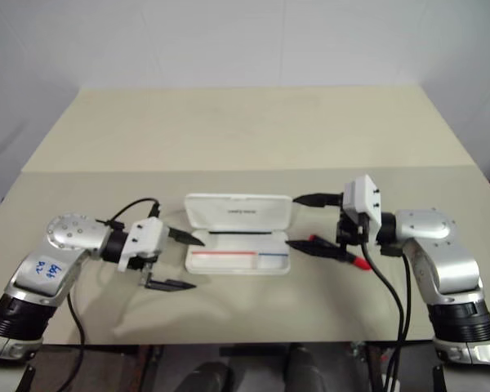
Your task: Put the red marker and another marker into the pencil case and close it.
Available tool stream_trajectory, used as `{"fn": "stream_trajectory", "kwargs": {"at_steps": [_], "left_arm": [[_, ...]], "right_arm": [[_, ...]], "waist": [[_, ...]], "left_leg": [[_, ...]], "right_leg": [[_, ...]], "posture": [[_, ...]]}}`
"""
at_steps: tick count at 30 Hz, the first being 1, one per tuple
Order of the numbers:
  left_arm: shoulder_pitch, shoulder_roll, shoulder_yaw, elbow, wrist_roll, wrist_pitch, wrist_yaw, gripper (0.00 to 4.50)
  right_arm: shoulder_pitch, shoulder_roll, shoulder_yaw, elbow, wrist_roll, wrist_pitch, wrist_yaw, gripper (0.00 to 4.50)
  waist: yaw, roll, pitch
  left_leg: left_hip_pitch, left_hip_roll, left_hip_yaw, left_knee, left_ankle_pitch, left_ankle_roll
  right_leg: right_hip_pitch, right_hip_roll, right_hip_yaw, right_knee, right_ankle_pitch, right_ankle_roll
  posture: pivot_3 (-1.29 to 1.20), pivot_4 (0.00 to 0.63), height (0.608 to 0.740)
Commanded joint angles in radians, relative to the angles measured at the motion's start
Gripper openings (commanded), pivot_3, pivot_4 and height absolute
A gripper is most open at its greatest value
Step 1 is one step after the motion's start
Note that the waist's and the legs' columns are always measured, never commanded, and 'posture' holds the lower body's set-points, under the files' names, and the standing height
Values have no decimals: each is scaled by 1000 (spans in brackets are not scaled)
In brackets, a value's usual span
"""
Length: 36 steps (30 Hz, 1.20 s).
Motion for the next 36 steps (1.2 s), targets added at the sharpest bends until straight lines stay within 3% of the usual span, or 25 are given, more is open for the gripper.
{"fn": "stream_trajectory", "kwargs": {"at_steps": [1, 13, 18, 36], "left_arm": [[12, 26, 56, -62, -60, 22, -9, 4456], [87, 59, 244, -205, -249, 220, 91, 4456], [145, 48, 261, -264, -279, 262, 143, 4456], [251, 47, 325, -369, -352, 290, 247, 4456]], "right_arm": [[-19, -2, -15, -9, 9, -13, 6, 4500], [-12, -196, -49, -74, 12, 220, -32, 4500], [-14, -253, -21, -116, -18, 297, -70, 4500], [-4, -240, 141, 125, -245, 189, -51, 4500]], "waist": [[0, 0, 0], [1, 0, 0], [1, 0, 0], [1, 0, 0]], "left_leg": [[0, 0, 0, 0, 0, 0], [0, 0, 0, 0, 0, 0], [0, 1, 0, -1, -1, 0], [0, 1, 1, -1, -1, 0]], "right_leg": [[0, 0, 0, 0, 0, 0], [0, 0, 0, 0, 0, 0], [0, 0, 0, -1, 0, 0], [0, 0, 0, -1, 0, 0]], "posture": [[0, 150, 740], [0, 150, 740], [0, 150, 740], [0, 150, 740]]}}
